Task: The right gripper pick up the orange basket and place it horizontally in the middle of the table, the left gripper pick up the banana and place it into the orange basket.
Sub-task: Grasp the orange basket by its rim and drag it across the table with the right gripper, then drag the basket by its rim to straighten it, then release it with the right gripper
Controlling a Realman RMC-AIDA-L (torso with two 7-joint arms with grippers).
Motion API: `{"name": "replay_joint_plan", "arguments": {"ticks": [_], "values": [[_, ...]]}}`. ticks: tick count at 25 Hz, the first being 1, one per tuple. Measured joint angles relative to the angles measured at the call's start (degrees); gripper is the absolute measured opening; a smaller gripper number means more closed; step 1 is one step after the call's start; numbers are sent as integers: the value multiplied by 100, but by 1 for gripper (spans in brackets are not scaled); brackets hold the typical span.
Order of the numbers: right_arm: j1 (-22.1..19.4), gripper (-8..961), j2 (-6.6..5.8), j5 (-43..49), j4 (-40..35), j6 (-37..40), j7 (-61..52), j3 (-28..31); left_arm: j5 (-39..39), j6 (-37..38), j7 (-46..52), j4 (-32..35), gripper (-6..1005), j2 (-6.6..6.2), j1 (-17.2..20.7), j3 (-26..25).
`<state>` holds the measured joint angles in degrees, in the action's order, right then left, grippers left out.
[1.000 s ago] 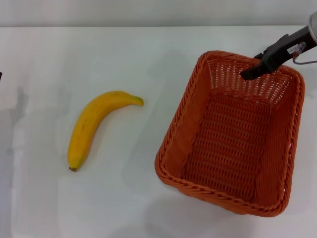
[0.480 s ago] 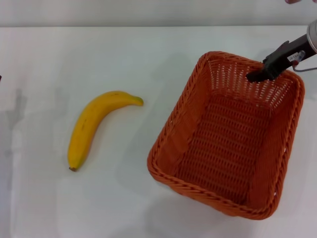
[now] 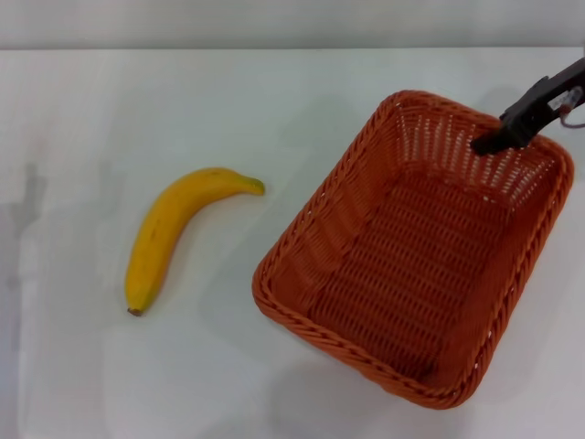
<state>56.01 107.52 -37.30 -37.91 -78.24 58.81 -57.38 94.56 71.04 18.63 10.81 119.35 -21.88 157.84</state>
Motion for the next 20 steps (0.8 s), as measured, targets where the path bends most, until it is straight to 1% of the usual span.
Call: {"name": "replay_joint_plan", "arguments": {"ticks": [2, 6, 15, 17, 20], "values": [[60, 251, -98, -25, -21, -188, -114, 3, 4, 2, 0, 0, 850, 0, 0, -5], [174, 234, -237, -35, 13, -444, -145, 69, 8, 4, 0, 0, 849, 1, -11, -7], [426, 167, -427, -49, 30, -1106, -79, 454, 12, 7, 0, 0, 845, 1, -30, -8], [504, 166, -471, -51, 39, -1273, -112, 566, 11, 7, 0, 0, 845, 1, -38, -8], [559, 165, -500, -52, 62, -1384, -177, 723, 11, 7, 0, 0, 843, 1, -47, -8]]}}
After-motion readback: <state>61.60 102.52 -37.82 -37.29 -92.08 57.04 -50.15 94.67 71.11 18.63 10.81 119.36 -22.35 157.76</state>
